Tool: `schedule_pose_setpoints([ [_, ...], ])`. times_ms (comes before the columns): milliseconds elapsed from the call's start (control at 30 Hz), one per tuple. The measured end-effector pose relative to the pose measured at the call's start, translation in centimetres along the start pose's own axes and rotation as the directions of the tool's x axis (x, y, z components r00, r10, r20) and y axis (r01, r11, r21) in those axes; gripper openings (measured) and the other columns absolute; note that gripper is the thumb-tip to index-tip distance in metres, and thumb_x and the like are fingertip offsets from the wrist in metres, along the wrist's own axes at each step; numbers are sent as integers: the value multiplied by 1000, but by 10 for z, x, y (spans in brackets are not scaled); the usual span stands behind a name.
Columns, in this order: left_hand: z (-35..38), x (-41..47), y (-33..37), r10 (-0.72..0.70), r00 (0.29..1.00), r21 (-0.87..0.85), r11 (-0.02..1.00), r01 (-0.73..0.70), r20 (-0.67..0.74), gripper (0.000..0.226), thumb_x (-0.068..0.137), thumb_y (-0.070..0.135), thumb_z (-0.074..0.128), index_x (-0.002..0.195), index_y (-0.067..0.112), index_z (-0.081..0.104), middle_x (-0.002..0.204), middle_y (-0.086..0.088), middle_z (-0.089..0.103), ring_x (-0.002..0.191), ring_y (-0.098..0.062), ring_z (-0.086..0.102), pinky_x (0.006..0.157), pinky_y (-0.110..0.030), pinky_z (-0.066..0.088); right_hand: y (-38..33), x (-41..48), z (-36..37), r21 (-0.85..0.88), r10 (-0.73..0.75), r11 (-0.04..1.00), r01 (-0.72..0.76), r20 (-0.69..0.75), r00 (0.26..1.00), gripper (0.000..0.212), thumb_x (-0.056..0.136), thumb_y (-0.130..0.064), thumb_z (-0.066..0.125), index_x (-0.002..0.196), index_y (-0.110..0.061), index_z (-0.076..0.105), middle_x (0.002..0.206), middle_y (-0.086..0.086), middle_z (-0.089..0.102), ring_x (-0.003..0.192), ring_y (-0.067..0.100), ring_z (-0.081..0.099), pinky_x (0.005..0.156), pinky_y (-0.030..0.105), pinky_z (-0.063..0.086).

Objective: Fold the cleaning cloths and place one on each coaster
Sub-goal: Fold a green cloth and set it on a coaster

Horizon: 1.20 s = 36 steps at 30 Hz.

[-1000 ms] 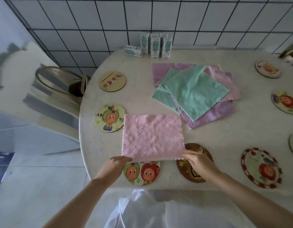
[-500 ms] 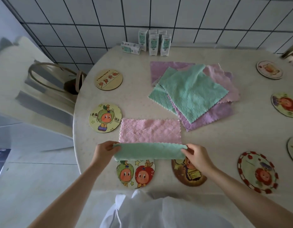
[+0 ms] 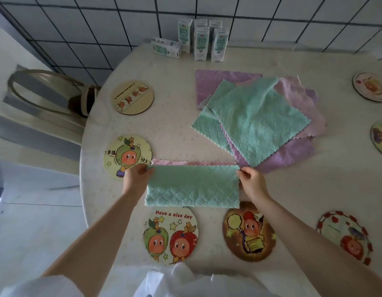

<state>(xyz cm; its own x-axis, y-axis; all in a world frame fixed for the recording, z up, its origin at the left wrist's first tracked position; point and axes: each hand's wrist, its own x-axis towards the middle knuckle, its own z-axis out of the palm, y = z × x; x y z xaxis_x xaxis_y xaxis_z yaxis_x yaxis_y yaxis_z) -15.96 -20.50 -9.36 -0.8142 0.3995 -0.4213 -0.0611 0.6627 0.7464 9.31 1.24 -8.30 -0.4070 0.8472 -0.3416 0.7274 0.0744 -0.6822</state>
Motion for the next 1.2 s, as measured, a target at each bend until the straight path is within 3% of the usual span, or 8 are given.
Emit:
schedule_pose_setpoints([
  [100,4,8,-4,4,1000,22,1000,-4,-9,5,86,13,65,88,13,70,78,-4,68,81,-32,65,76,-48,57,2,6,3,-28,-12,1000,12,-3,1000,24,91,-19,60,105,0,66,95,11,67,81,17,54,72,23,38],
  [233,8,15,-1,57,998,104,993,-55,-15,15,89,16,62,97,5,69,79,-4,66,69,-20,59,68,-37,55,4,12,6,-50,-47,998,46,-22,999,21,91,-18,60,100,1,66,86,12,67,73,18,56,66,25,39],
  [467,15,20,8,100,994,196,977,-87,-54,18,90,26,62,97,11,67,86,2,65,73,-16,60,57,-23,43,8,21,11,-103,-5,995,4,-9,1000,23,93,-19,57,101,0,66,83,9,67,70,18,58,63,27,43],
  [667,18,26,12,64,995,242,969,-43,-81,23,89,29,63,95,8,68,83,-1,66,71,-16,58,53,-21,40,5,23,13,-110,11,994,-14,-25,1000,22,93,-19,56,95,0,68,76,5,63,62,13,52,49,14,31],
  [867,15,12,13,117,980,233,970,-77,-163,23,92,28,58,101,8,64,95,-3,67,77,-17,59,65,-27,45,2,18,9,-28,32,999,-34,-71,997,28,94,-27,55,96,0,62,85,7,63,74,19,57,60,23,39],
  [1000,19,-18,7,310,924,396,895,-204,-225,23,92,20,55,112,8,56,113,-8,57,96,-23,56,76,-38,52,1,8,8,100,47,994,-44,-38,998,21,90,-18,62,109,-8,60,96,0,63,86,12,59,65,9,40],
  [1100,36,-54,1,543,840,479,735,-479,6,28,88,8,56,116,6,55,117,-6,57,108,-18,52,90,-40,51,1,6,9,119,33,992,-30,-20,999,30,87,-7,63,117,-7,58,103,4,65,90,14,61,78,20,46],
  [1200,59,-86,-8,547,758,481,588,-650,356,47,90,18,55,137,17,44,146,1,41,138,-18,32,115,-45,29,-2,10,12,63,10,998,-9,-13,1000,27,86,-3,62,113,-2,60,105,10,66,91,16,60,79,22,46],
])
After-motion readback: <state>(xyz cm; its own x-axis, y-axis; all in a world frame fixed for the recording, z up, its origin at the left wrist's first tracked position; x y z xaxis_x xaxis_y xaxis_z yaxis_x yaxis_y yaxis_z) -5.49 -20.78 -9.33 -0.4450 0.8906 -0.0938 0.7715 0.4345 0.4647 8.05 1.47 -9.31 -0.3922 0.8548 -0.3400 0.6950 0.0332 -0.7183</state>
